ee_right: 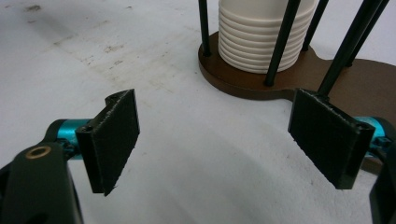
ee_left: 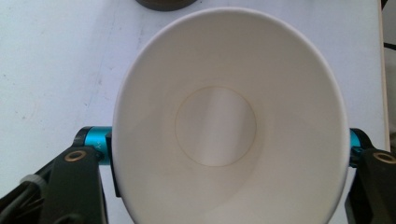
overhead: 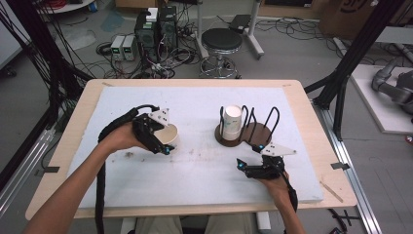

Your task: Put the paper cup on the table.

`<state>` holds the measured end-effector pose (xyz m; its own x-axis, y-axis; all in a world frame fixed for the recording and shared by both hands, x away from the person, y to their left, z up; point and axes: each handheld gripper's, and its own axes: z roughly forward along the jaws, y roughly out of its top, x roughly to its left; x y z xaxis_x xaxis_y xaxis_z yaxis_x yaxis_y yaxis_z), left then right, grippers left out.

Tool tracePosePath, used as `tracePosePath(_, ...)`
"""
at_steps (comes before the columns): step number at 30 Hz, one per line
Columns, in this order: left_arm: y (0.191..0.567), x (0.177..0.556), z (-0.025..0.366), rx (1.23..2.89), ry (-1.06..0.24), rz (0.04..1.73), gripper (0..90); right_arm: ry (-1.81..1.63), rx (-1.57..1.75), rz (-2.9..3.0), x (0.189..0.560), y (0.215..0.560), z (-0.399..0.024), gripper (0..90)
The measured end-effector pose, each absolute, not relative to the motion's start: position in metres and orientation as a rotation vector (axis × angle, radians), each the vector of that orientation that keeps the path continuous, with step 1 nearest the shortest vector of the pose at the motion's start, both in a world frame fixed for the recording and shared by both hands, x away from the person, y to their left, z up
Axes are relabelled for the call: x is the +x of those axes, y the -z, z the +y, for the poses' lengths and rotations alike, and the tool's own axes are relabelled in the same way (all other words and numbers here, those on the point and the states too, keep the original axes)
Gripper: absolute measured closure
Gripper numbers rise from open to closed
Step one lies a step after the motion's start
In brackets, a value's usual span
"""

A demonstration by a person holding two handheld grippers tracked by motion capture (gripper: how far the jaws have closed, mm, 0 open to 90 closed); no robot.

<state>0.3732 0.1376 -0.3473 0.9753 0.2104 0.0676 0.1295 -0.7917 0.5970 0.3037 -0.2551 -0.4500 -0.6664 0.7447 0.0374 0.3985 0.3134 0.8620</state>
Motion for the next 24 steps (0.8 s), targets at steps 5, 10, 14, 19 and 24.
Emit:
tracePosePath(5,0.348,0.374,0.137,2.500,-0.175,0.230,29.6,-1.292,1.014,2.217,0.304,0.450,-0.255,16.9)
tracePosePath(10,0.349,0.374,0.134,2.507,-0.172,0.228,29.6,-1.290,1.013,2.226,0.304,0.450,-0.255,16.9)
tracePosePath(14,0.350,0.376,0.132,2.513,-0.173,0.222,29.6,-1.292,1.013,2.227,0.305,0.450,-0.255,16.9)
tracePosePath(19,0.355,0.380,0.129,2.535,-0.169,0.236,29.6,-1.295,1.005,2.234,0.304,0.450,-0.255,16.9)
tracePosePath(24,0.364,0.386,0.120,2.572,-0.158,0.223,29.6,-1.290,1.017,2.237,0.304,0.450,-0.254,16.9)
